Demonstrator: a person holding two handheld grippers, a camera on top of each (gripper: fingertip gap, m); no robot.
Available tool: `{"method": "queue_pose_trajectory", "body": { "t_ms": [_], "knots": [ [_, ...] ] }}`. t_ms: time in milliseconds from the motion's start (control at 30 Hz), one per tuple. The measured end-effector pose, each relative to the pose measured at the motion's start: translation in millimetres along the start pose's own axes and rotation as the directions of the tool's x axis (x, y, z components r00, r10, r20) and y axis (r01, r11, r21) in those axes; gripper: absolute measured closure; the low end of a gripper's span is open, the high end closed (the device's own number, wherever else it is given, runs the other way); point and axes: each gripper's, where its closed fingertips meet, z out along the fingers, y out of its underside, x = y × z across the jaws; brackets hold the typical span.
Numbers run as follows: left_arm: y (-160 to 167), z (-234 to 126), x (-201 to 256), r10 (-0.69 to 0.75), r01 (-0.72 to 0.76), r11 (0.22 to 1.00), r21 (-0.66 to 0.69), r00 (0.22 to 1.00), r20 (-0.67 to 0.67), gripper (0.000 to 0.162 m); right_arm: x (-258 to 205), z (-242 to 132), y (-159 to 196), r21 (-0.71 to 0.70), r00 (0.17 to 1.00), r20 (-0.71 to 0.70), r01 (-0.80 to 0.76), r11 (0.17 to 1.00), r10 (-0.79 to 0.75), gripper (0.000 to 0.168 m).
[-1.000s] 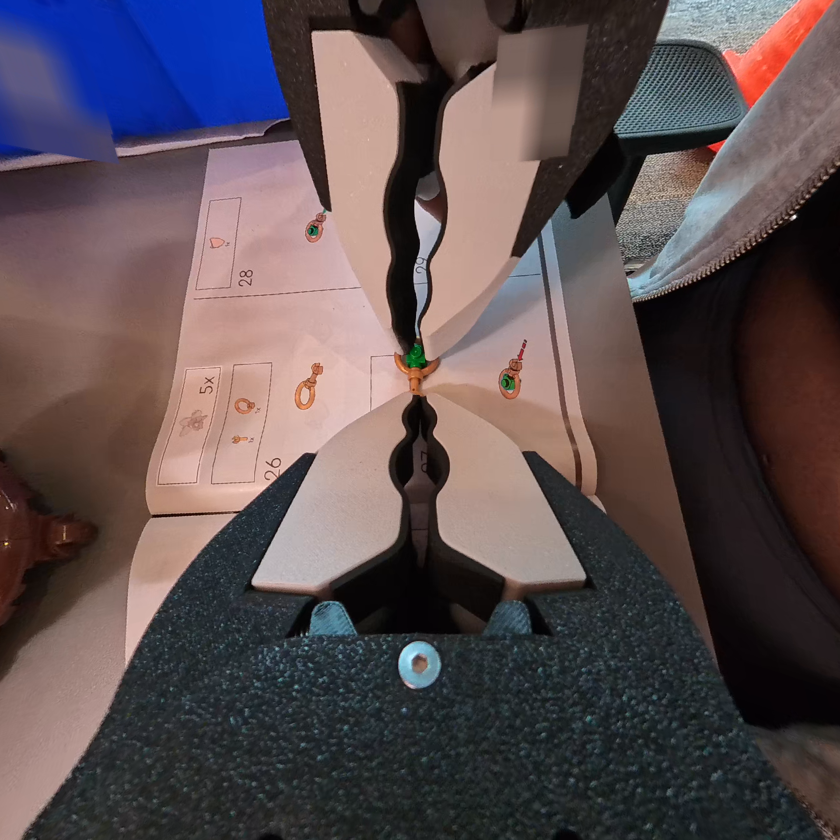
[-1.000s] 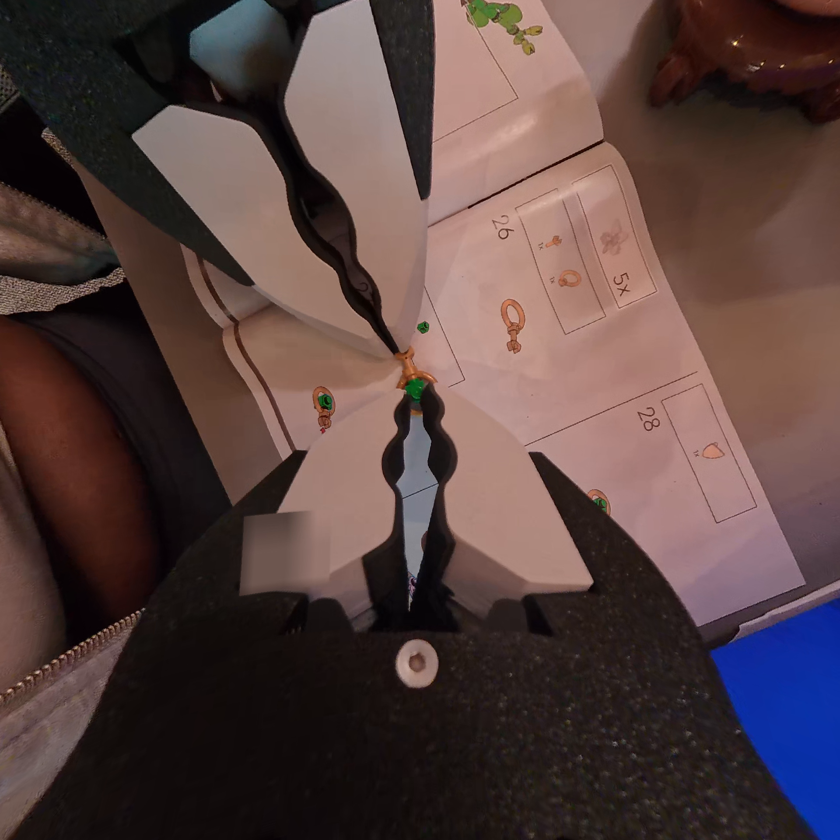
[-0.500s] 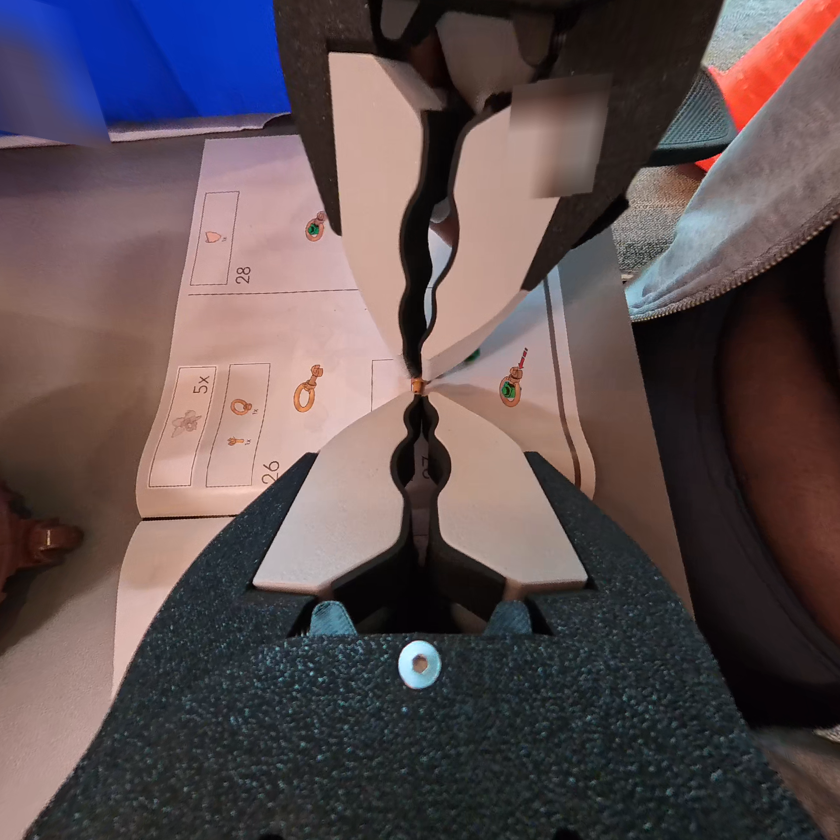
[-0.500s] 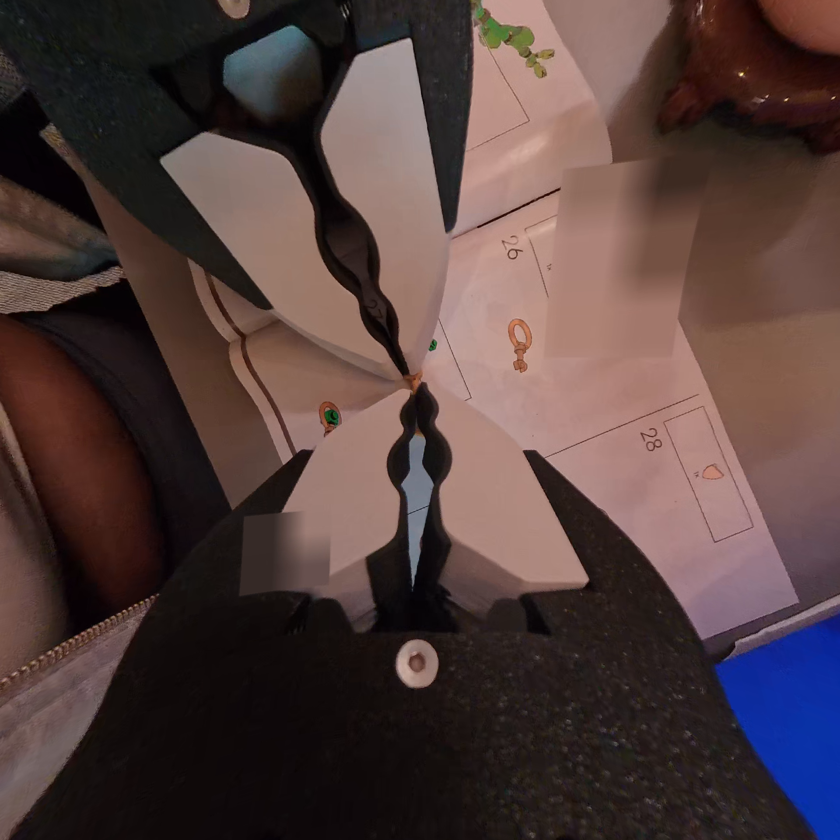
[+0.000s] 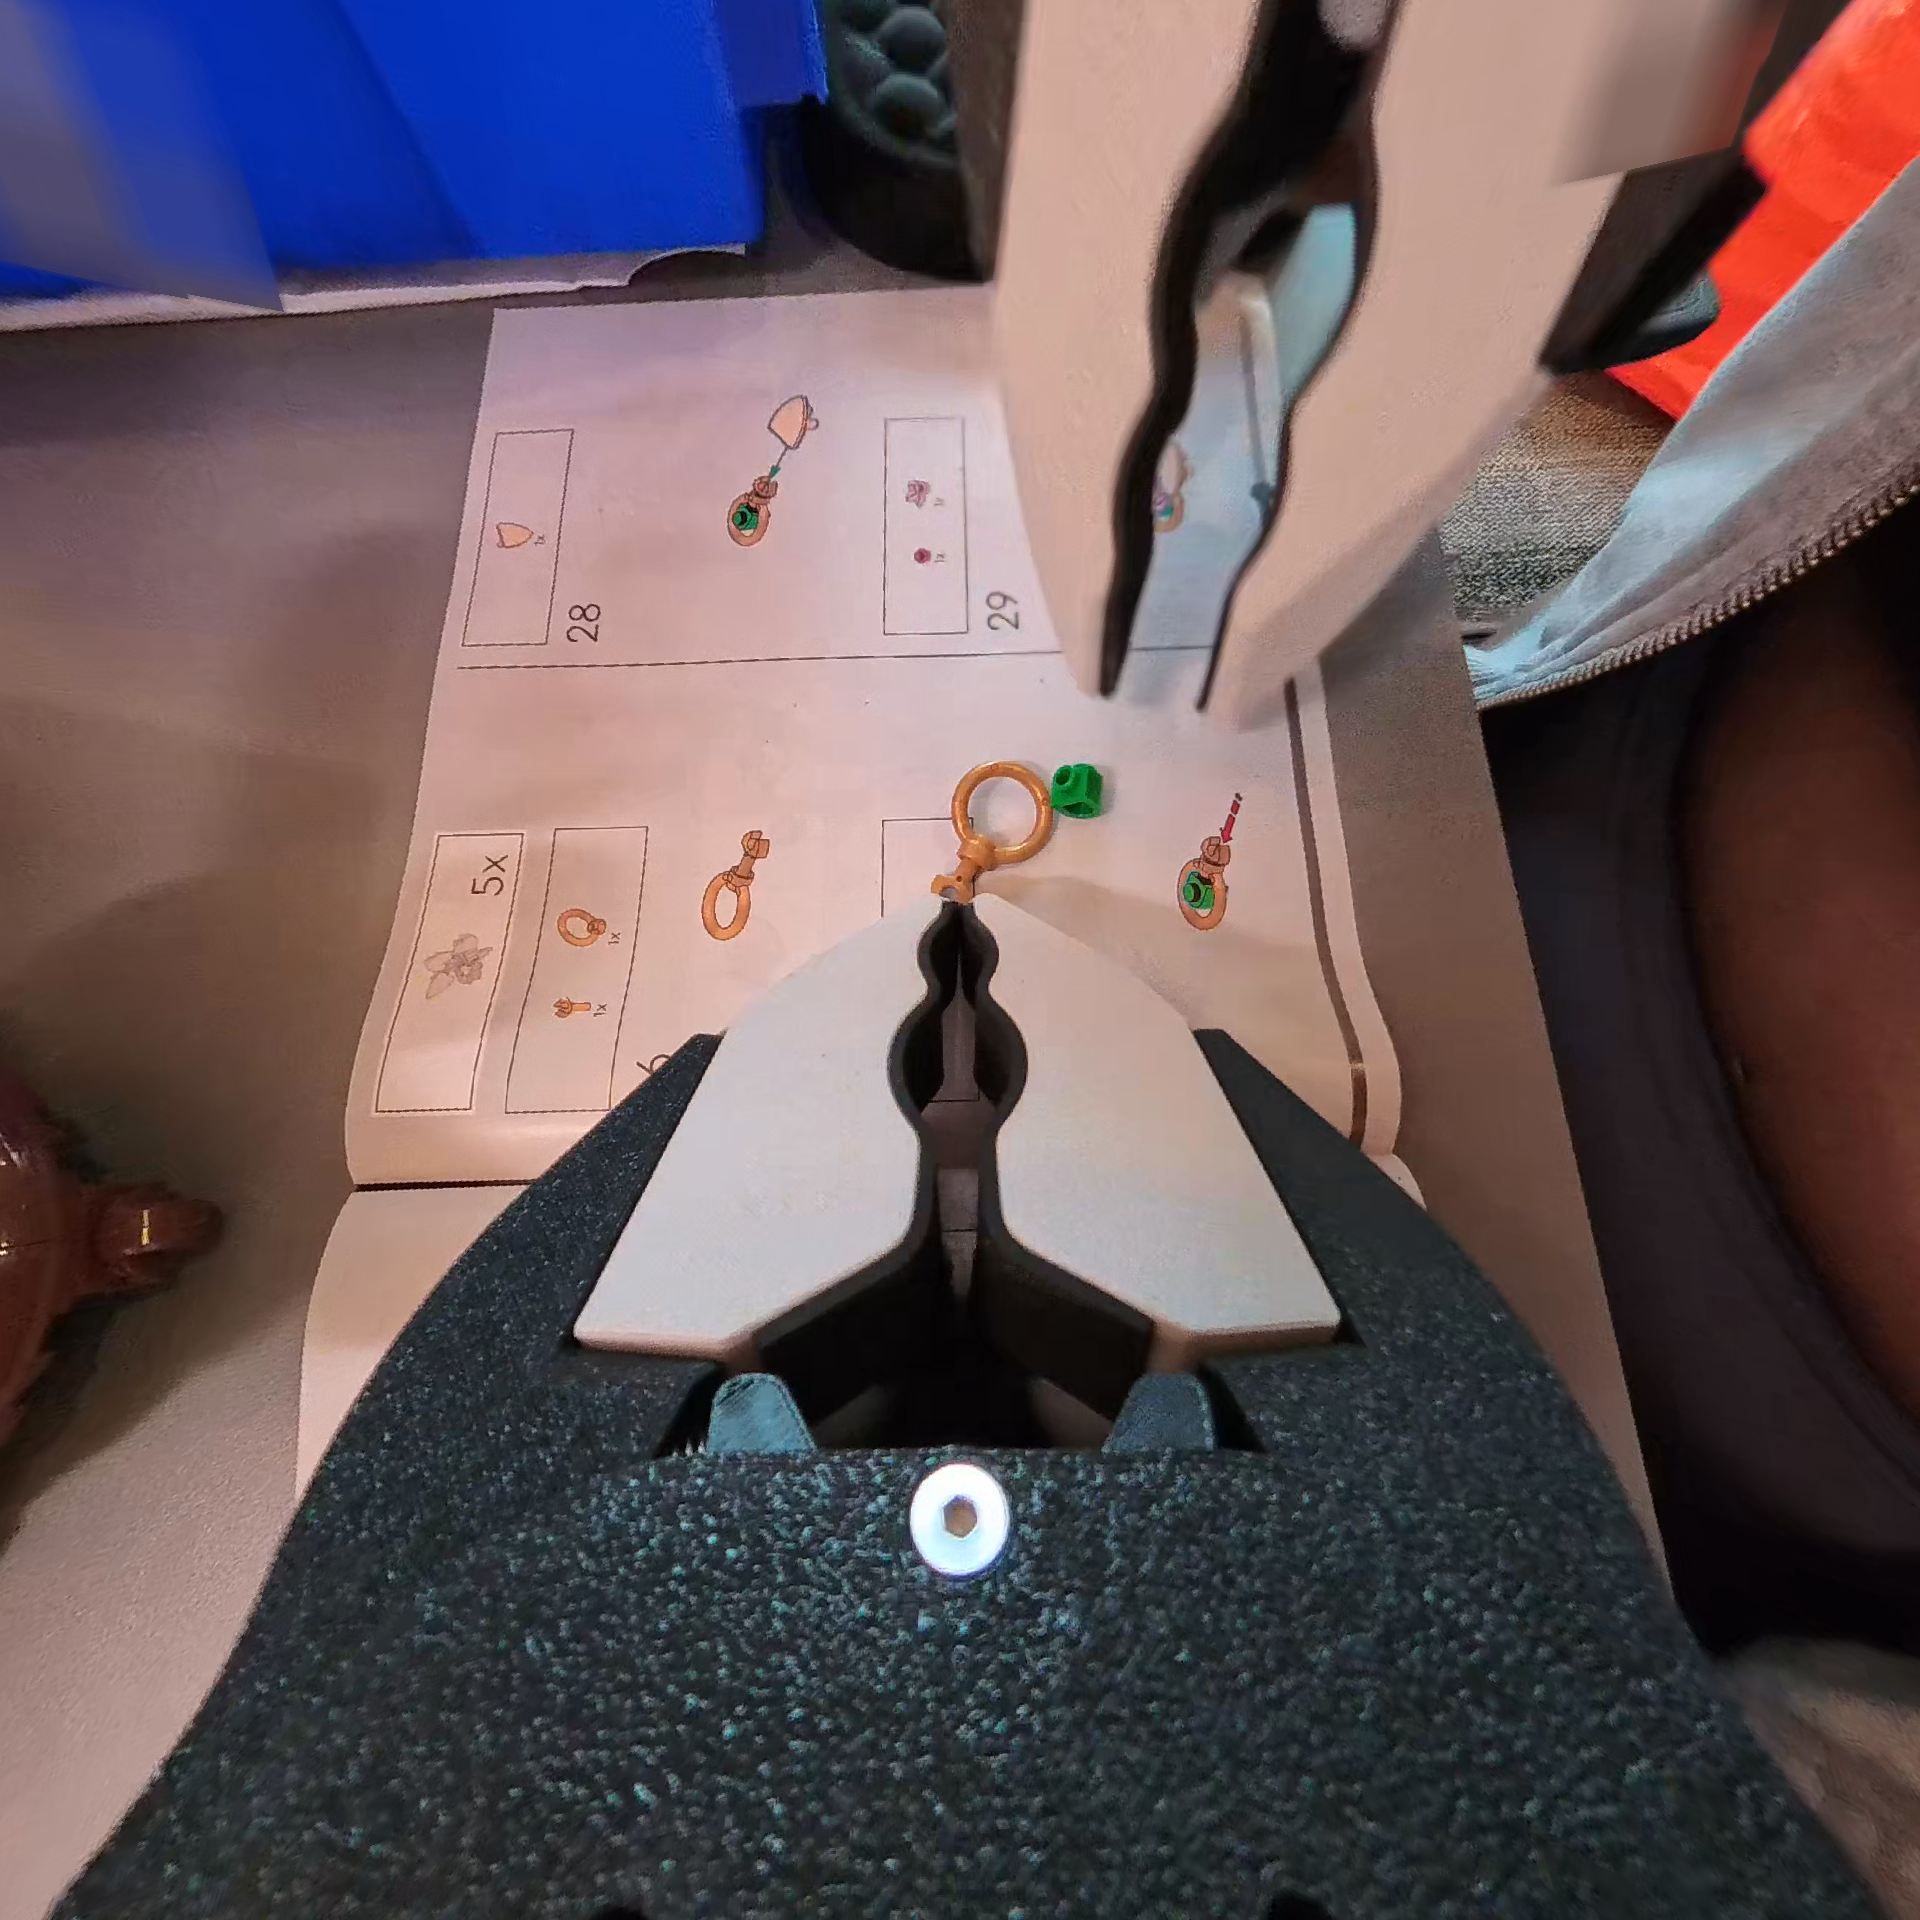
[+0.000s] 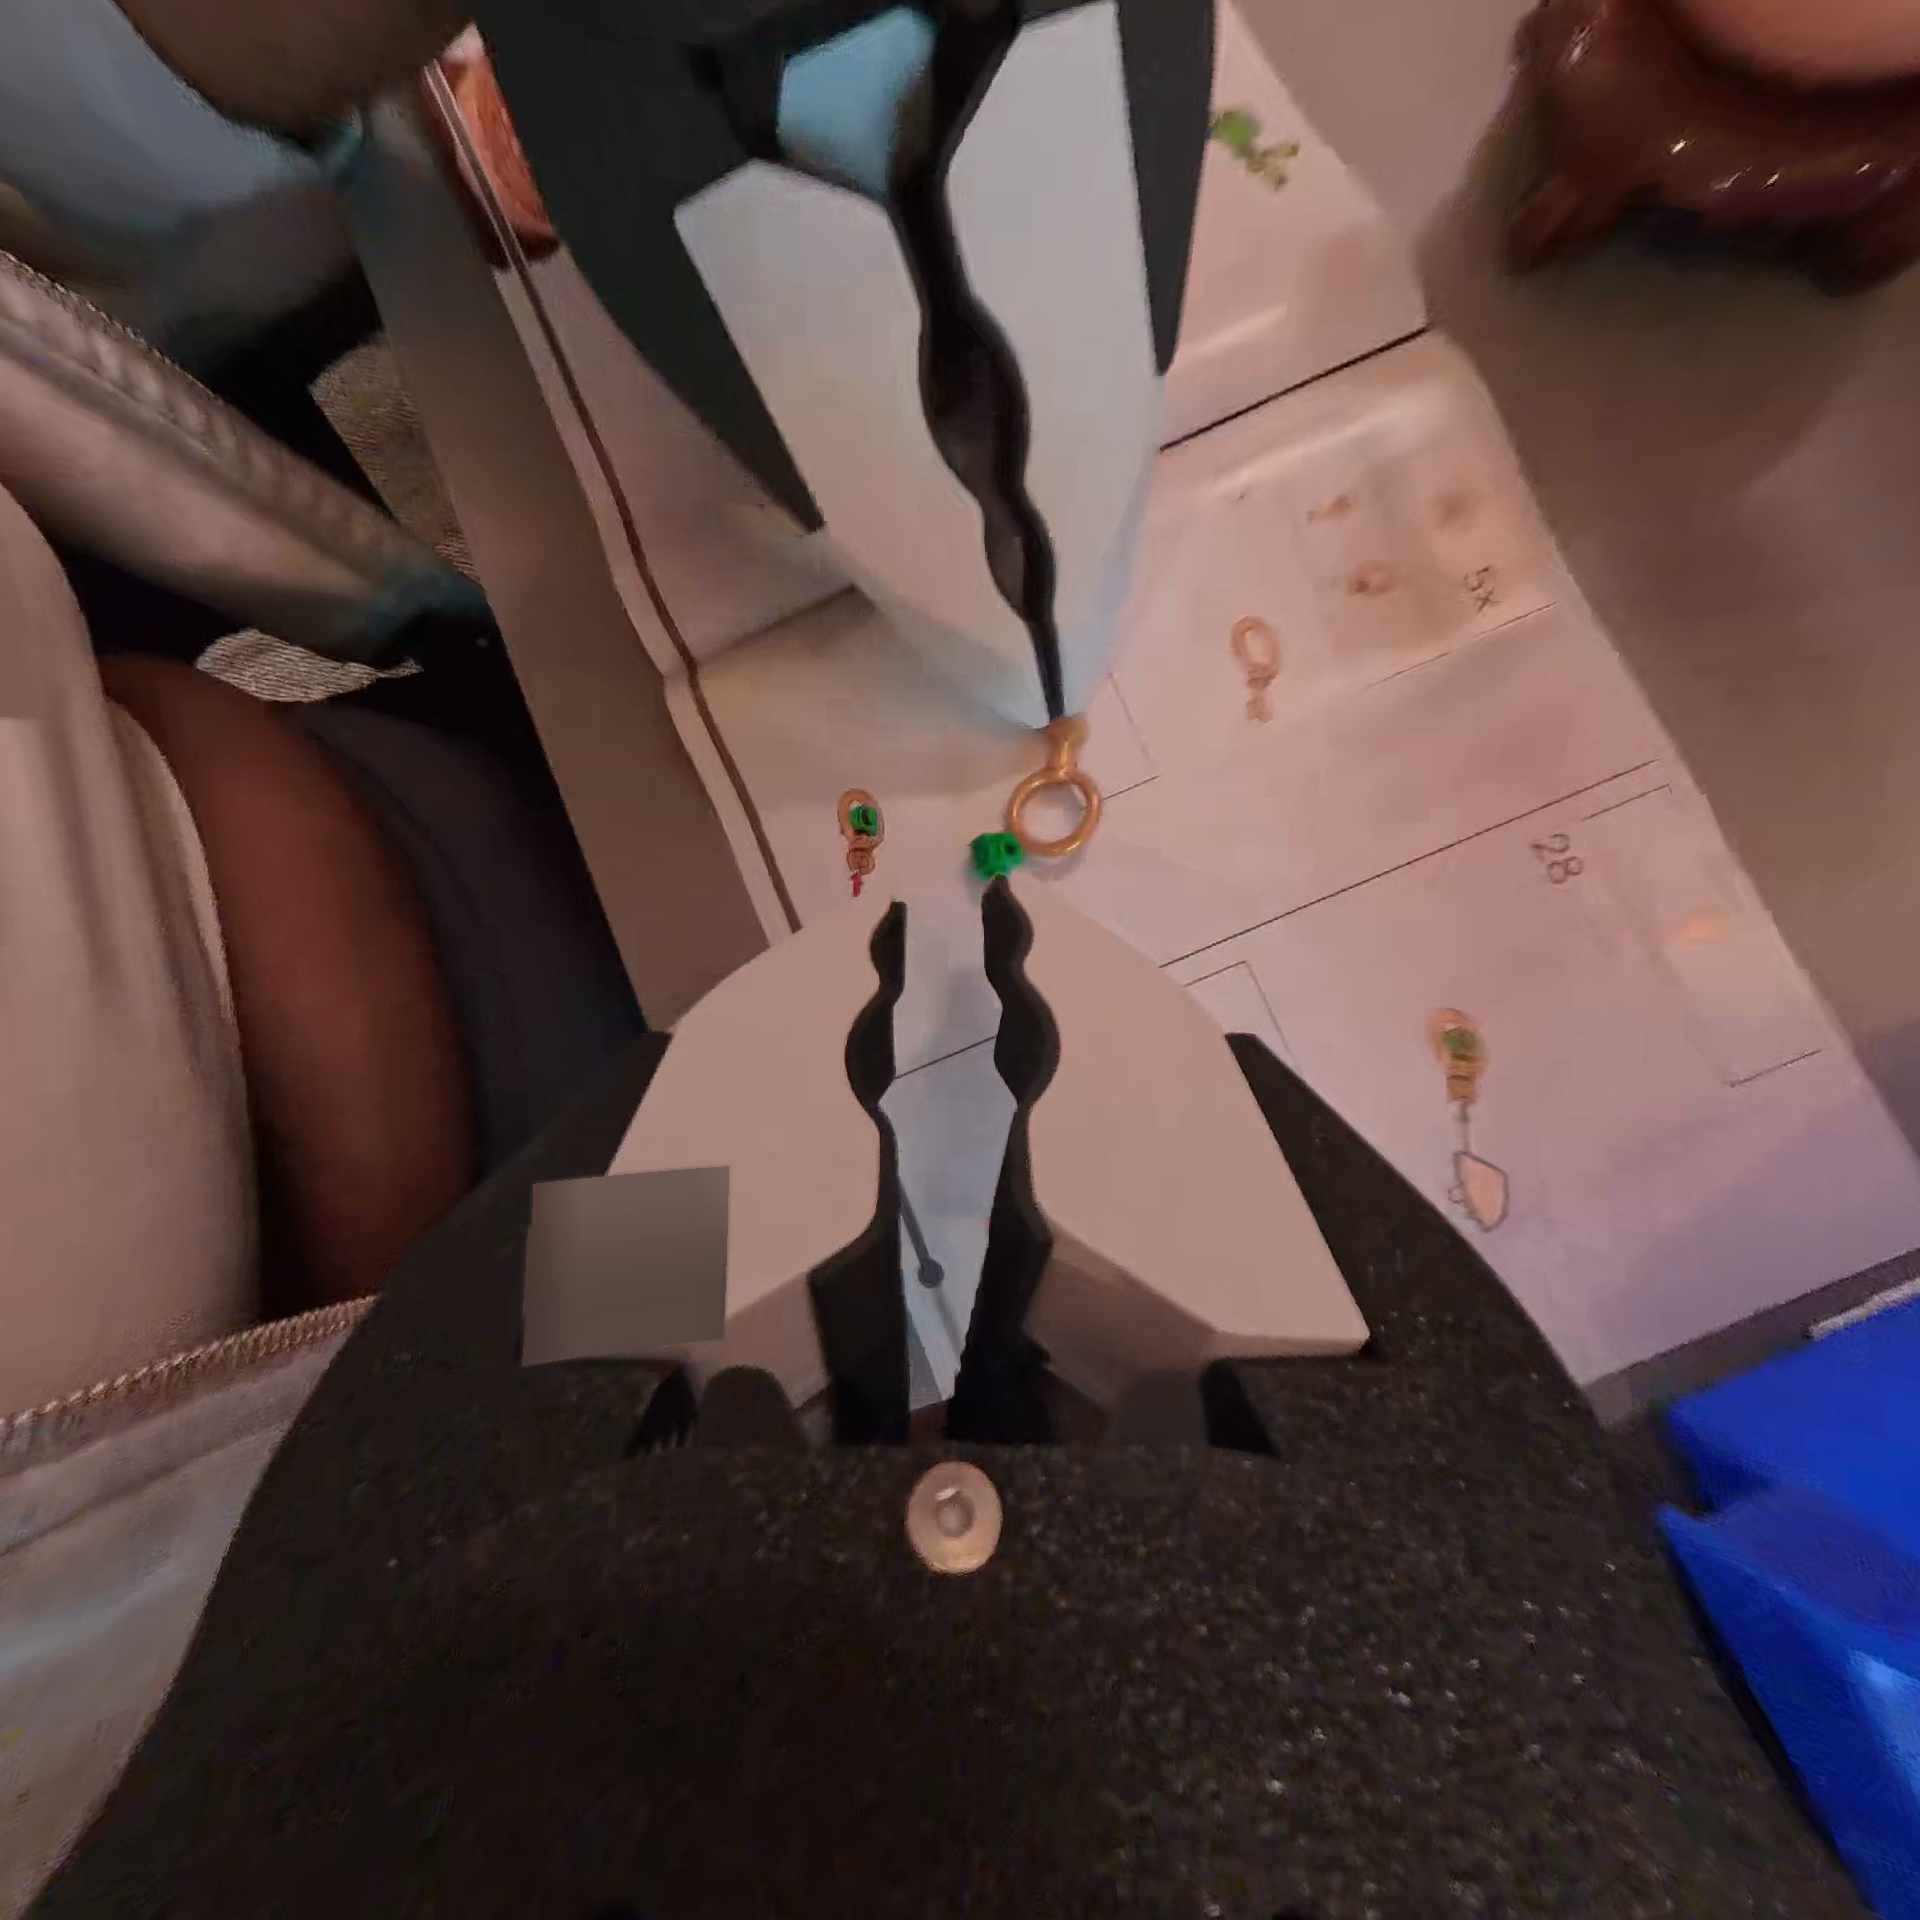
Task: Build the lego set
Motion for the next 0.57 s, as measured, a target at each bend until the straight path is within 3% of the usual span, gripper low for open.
{"method": "queue_pose_trajectory", "body": {
  "t_ms": [33, 300, 567],
  "knots": [
    [0, 0, 0, 0.001, -0.001, 1.0, 0.0, 1.0, 0.001, 0.162, 1, 4, 2, 0.006, 1.0, -0.027, 0.004, 1.0, -0.004, 0.153],
    [1, -2, 0, -0.027, 0.027, 1.0, -0.011, 0.998, 0.05, 0.16, 9, 15, 0, 0.027, 0.994, -0.078, -0.071, 0.997, 0.073, 0.156],
    [4, -18, 14, -0.064, 0.063, 0.998, 0.009, 0.995, 0.072, 0.157, -1, 17, -11, 0.034, 0.997, -0.051, 0.053, 0.998, -0.051, 0.16]
  ]
}}
